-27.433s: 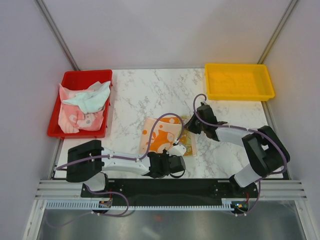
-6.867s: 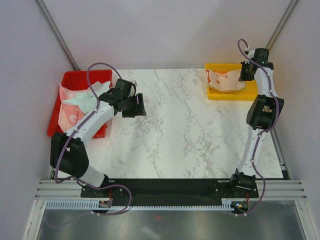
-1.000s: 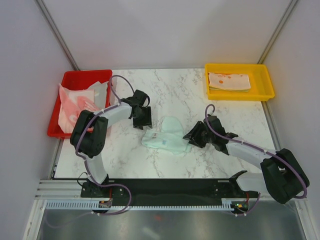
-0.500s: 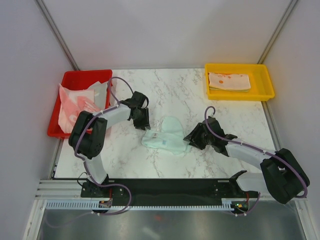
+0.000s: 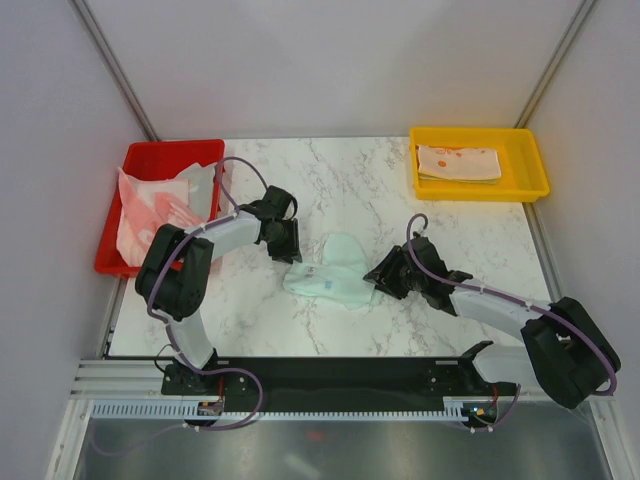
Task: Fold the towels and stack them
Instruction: Flatten out the crumpled towel
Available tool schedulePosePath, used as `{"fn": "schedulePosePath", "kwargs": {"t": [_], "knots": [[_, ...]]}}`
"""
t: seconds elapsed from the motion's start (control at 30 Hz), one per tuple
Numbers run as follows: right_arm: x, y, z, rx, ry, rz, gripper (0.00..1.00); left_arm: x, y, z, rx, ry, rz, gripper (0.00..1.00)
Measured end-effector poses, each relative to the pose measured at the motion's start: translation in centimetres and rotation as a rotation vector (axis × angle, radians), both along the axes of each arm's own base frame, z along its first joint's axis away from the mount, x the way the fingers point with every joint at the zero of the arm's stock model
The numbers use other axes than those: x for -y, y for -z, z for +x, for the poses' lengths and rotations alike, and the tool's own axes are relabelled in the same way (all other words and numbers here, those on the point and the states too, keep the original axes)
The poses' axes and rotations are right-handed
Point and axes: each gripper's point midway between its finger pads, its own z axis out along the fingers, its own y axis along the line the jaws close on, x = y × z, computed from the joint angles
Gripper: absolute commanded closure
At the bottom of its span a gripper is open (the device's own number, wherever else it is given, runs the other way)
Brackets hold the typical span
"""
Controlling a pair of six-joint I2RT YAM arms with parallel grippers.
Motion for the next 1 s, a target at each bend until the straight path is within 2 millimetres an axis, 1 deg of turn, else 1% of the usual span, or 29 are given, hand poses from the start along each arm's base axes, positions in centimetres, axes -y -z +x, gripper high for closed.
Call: {"fn": "schedulePosePath", "kwargs": {"t": [0.03,0.1,0.13,0.17,0.2,0.27,0.4,0.5,0.6,0.67,0.73,0.8,0.87,1.0], "knots": [[-0.1,0.0,0.0,0.002,-0.002,0.003,0.53,0.0,0.0,0.0,-0.001,0.001,-0.001,0.71],[-0.2,-0.1,0.0,0.005,0.002,0.007,0.63,0.1,0.2,-0.1,-0.008,0.003,-0.004,0.82],[-0.1,-0.1,0.1,0.008,0.007,0.004,0.68,0.2,0.3,-0.1,-0.012,0.005,-0.006,0.93],[-0.1,-0.1,0.2,0.016,0.009,-0.001,0.74,0.3,0.3,-0.1,-0.017,0.008,-0.010,0.98],[0.0,0.0,0.3,0.021,0.009,-0.008,0.85,0.4,0.3,-0.1,-0.023,0.010,-0.014,0.98],[0.2,0.1,0.6,0.039,0.010,-0.029,1.00,0.7,0.2,-0.1,-0.030,0.017,-0.022,0.98],[0.8,-0.1,1.6,0.102,-0.013,-0.104,1.00,1.2,-0.1,-0.5,-0.043,0.031,-0.042,0.98],[1.3,-1.7,3.1,0.197,-0.038,-0.178,1.00,1.5,-0.9,-1.2,-0.044,0.040,-0.069,0.98],[2.0,-3.4,3.8,0.293,-0.059,-0.225,1.00,1.7,-2.9,-1.9,-0.012,0.036,-0.115,0.98],[2.4,-4.0,4.0,0.335,-0.079,-0.264,1.00,2.0,-4.4,-2.0,0.015,0.036,-0.150,0.98],[3.0,-3.8,4.0,0.348,-0.098,-0.305,1.00,2.3,-5.5,-1.9,0.046,0.033,-0.180,0.98],[3.5,-3.2,3.9,0.346,-0.126,-0.350,1.00,2.7,-5.8,-1.8,0.062,0.035,-0.208,0.98],[4.0,-2.4,3.9,0.337,-0.146,-0.386,1.00,3.0,-5.3,-2.0,0.059,0.040,-0.229,0.98],[5.2,-0.4,4.1,0.293,-0.170,-0.448,1.00,3.9,-3.7,-3.3,0.024,0.064,-0.303,0.98]]}}
